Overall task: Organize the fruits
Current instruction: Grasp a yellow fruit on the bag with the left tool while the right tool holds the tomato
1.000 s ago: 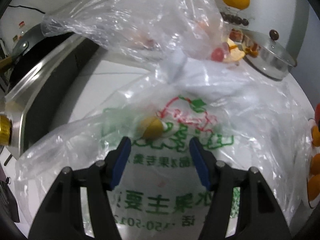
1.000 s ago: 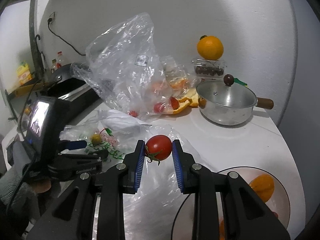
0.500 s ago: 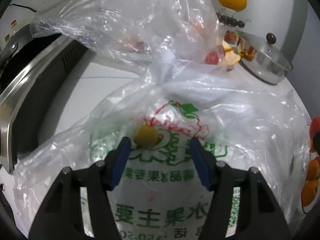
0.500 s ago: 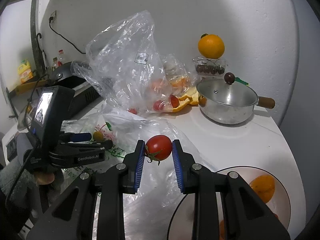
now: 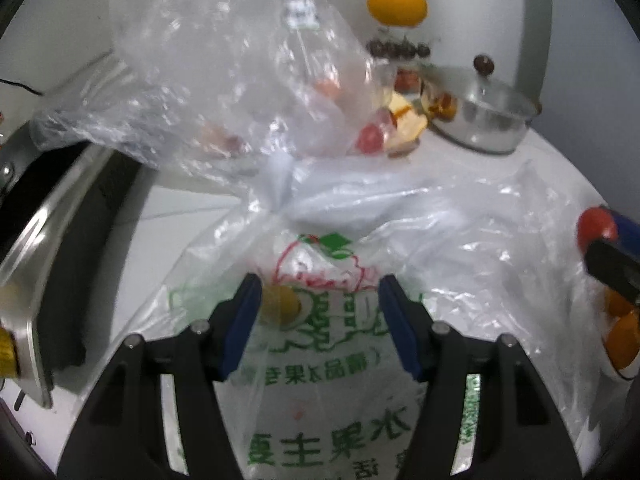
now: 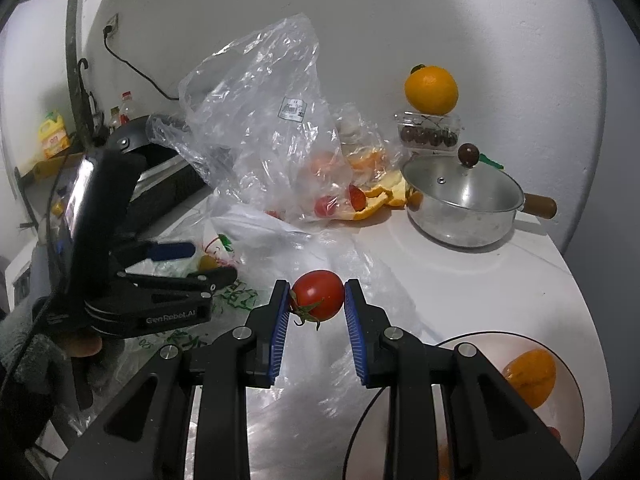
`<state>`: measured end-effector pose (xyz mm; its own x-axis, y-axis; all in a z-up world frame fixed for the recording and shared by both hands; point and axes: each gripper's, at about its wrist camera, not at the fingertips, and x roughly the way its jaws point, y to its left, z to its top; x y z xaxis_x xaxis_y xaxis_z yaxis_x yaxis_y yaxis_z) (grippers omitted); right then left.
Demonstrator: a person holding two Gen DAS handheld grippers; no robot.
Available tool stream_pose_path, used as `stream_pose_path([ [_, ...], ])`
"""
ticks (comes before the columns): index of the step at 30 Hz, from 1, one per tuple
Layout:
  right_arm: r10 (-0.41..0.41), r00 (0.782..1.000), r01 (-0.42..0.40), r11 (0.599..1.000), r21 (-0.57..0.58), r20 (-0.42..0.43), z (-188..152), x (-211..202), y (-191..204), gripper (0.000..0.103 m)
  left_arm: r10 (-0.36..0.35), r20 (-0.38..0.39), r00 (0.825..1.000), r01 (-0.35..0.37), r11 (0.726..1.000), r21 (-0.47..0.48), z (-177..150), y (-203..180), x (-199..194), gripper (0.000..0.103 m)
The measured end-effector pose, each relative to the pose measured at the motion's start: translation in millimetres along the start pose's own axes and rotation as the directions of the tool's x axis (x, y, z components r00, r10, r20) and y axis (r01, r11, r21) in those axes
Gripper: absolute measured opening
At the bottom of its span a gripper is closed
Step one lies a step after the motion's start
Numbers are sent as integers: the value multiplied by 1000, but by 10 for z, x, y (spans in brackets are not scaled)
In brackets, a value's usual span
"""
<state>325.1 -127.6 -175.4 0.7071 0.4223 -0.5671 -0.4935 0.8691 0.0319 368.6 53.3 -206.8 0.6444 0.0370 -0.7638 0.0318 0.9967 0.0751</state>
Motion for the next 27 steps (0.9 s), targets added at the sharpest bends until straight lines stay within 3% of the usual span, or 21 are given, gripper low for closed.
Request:
stream_pose_path([
  [5, -13, 1000, 13, 1000, -6, 0, -4, -13, 19, 30, 6, -25, 1000, -7, 999, -51, -26, 119, 72, 62],
  [8, -20, 1000, 20, 1000, -3, -3, -8, -11, 8, 30, 8, -37, 999, -9, 1000, -28, -80, 130, 73, 62],
  [12, -19, 1000, 19, 1000, -4, -4, -10, -14, 28, 30, -52, -50, 997, 51, 998, -26, -113, 158, 107, 62],
  [16, -12, 1000, 12, 1000, -17, -5, 8, -26, 62, 30, -170, -25, 985, 170, 985, -2, -116, 99, 53, 62],
  [19, -15, 1000, 15, 1000, -17, 2, 25, -43, 67, 30, -171, -18, 985, 172, 984, 55, -145, 12, 9, 62],
  [23, -20, 1000, 20, 1000, -19, -4, 10, -36, 78, 30, -174, 22, 984, 173, 983, 56, -136, -18, -94, 62],
  [27, -29, 1000, 29, 999, -20, -2, 2, -48, 82, 30, -120, 89, 989, 112, 990, 85, -114, -57, -204, 62],
])
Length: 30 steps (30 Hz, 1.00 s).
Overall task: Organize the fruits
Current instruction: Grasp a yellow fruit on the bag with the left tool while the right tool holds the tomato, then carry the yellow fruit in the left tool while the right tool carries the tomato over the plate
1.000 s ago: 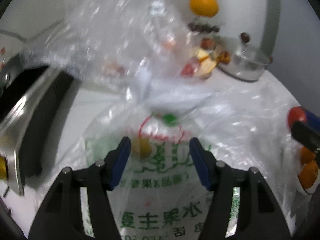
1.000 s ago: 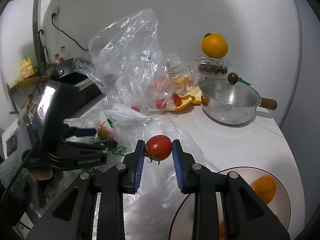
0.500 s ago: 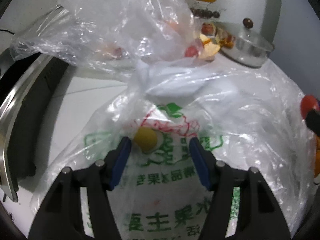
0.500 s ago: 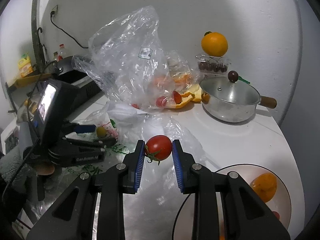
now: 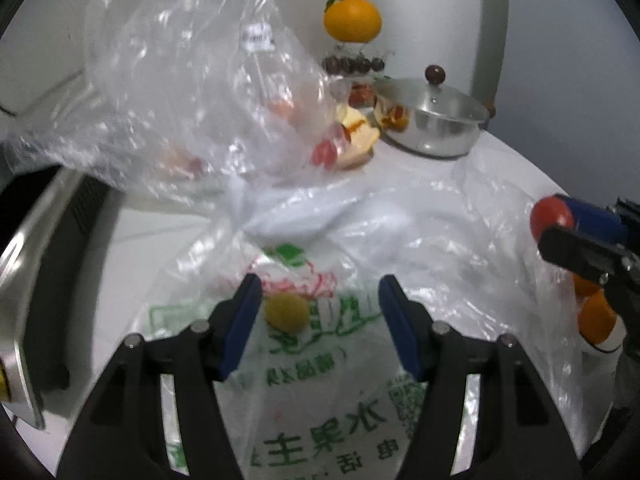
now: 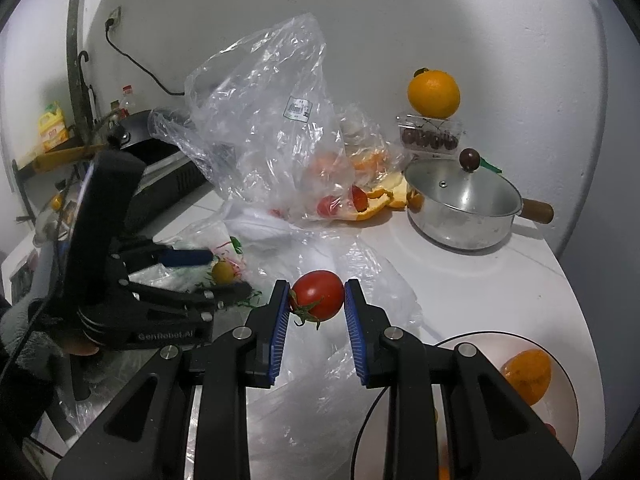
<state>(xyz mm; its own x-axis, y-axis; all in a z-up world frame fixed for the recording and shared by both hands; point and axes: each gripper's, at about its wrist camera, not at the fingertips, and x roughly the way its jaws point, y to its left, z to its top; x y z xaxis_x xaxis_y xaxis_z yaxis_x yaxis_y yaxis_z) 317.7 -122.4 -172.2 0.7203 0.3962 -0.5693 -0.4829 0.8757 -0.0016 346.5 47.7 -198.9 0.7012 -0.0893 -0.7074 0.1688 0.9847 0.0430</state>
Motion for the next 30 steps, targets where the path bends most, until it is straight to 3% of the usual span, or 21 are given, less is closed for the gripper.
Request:
stream_pose_path([
  [3, -5, 1000, 5, 1000, 3, -5, -8, 7, -8, 30, -9, 8, 1000, 9, 1000, 24, 63, -34, 23, 62],
  [8, -7, 1000, 7, 1000, 3, -6, -10, 9, -5, 30, 19, -76, 997, -21, 1000, -17, 8, 136, 235, 37],
  [14, -15, 1000, 15, 1000, 3, -10, -6, 10, -4, 30, -8, -115, 993, 5, 1000, -27, -43, 140, 322, 27],
  [24, -30, 999, 30, 1000, -1, -11, -22, -29, 7, 30, 29, -61, 998, -31, 999, -25, -38, 70, 90, 27],
  [30, -41, 999, 41, 999, 7, -1, -82, -177, 2, 30, 0, 21, 1000, 1, 998, -59, -38, -65, -284, 27],
])
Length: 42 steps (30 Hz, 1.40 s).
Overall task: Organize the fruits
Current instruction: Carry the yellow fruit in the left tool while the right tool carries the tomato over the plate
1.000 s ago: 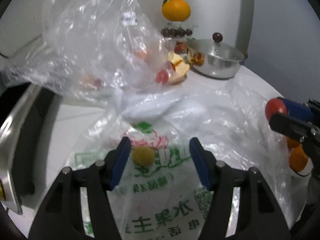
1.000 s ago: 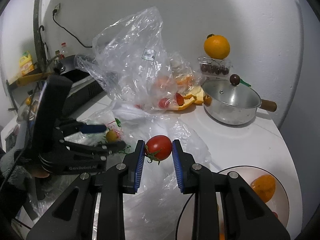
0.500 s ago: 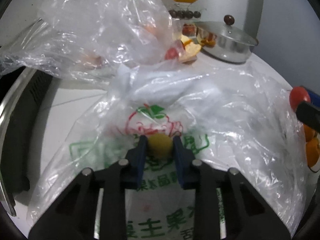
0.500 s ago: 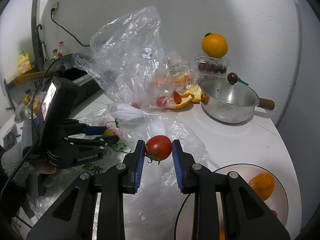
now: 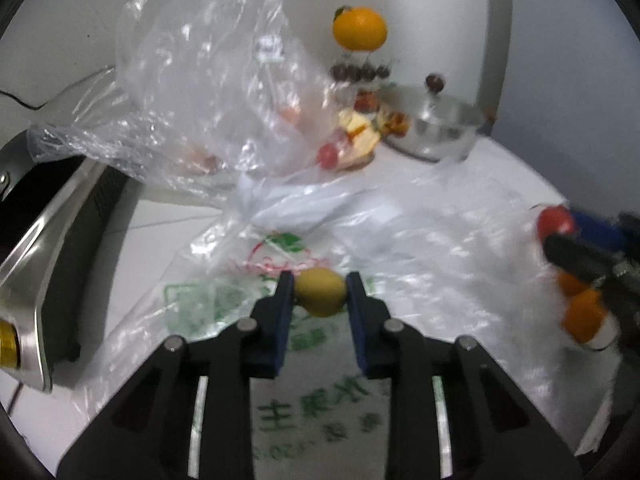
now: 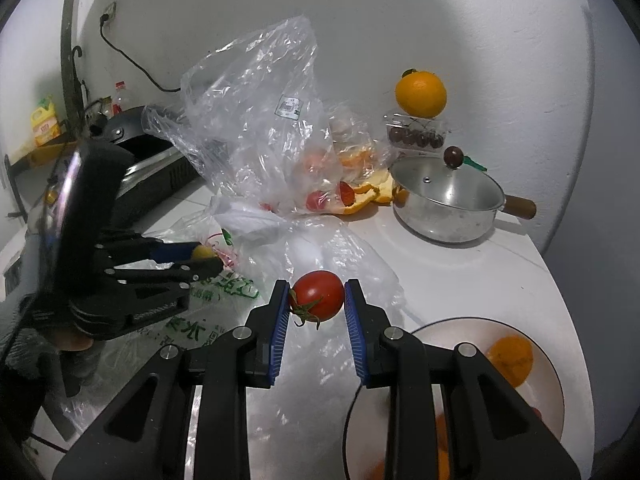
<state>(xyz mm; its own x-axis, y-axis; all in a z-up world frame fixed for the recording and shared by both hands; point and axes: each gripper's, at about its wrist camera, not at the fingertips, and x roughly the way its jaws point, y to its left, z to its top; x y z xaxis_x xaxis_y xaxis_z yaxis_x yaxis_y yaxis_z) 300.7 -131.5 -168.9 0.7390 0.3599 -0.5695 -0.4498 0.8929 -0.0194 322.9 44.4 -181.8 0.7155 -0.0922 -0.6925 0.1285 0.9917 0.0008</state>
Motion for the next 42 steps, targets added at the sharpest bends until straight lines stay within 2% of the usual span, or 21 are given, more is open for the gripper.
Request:
stream_pose_path([
  [6, -4, 1000, 4, 1000, 8, -2, -80, -150, -63, 30, -24, 78, 997, 28, 998, -50, -7, -158, -354, 27],
  [14, -20, 1000, 20, 1000, 12, 16, -213, -422, -183, 30, -49, 101, 994, 54, 997, -50, -123, -529, -578, 27],
  [20, -44, 999, 44, 999, 20, 21, -327, -575, -358, 30, -109, 116, 987, 118, 990, -78, -122, -821, -649, 27],
  [30, -77, 997, 76, 995, 59, 20, -489, -703, -734, 30, -153, 91, 984, 156, 987, -25, -85, -1325, -590, 27],
  [42, -81, 997, 82, 992, 94, -18, -654, -576, -1120, 30, -144, 35, 989, 144, 990, 5, -96, -1685, -285, 27],
])
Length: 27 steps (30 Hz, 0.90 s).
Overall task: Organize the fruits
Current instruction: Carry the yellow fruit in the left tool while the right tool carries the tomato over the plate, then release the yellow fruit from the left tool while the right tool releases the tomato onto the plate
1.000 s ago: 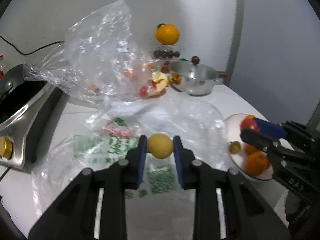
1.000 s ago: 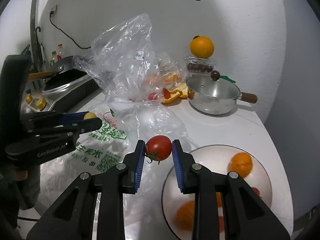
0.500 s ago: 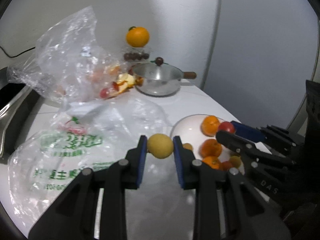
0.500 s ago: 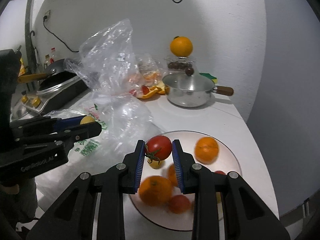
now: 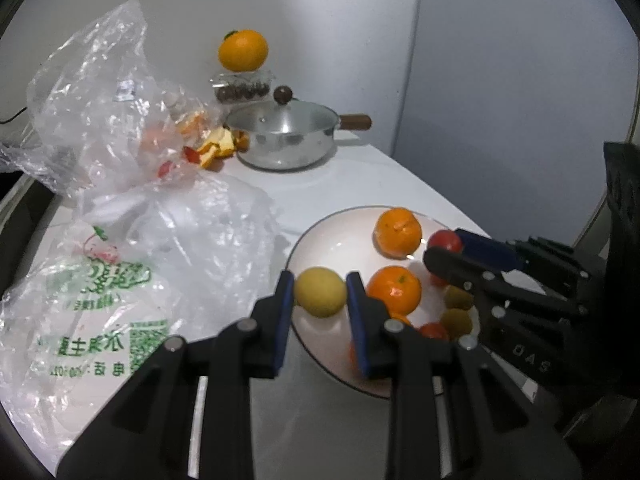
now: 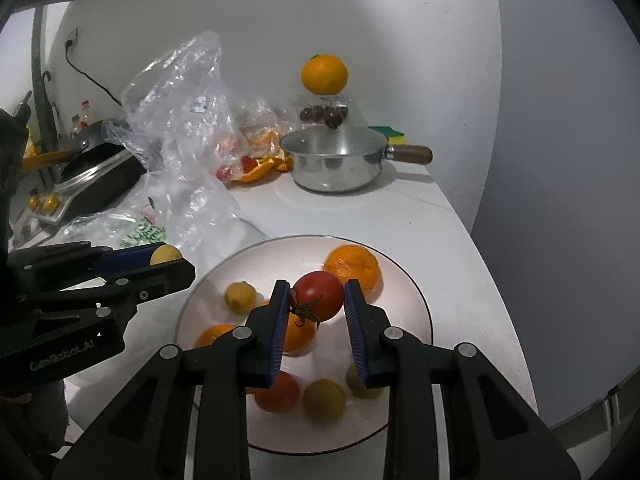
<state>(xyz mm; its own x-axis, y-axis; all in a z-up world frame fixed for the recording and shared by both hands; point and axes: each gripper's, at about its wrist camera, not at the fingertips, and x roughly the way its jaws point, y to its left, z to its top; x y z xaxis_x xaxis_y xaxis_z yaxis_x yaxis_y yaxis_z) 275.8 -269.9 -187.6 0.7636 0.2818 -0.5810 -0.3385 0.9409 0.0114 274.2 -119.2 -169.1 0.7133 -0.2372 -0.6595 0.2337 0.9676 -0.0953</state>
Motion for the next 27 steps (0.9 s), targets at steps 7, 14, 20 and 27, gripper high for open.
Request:
stream_pose_path([
  [7, 18, 1000, -18, 1000, -1, -25, -35, 116, -85, 30, 6, -41, 999, -6, 1000, -3, -20, -44, 202, 27],
  [14, 30, 999, -30, 1000, 1, -37, -55, 183, -107, 30, 7, -60, 998, -7, 1000, -13, -25, -38, 275, 27],
  [20, 27, 999, -27, 1000, 2, -39, -53, 197, -118, 29, -3, -74, 997, 1, 1000, -16, -29, -50, 308, 28],
  [27, 21, 999, -21, 1000, 2, -43, -60, 198, -122, 29, -5, -74, 997, 4, 1000, -14, -21, -66, 317, 28],
])
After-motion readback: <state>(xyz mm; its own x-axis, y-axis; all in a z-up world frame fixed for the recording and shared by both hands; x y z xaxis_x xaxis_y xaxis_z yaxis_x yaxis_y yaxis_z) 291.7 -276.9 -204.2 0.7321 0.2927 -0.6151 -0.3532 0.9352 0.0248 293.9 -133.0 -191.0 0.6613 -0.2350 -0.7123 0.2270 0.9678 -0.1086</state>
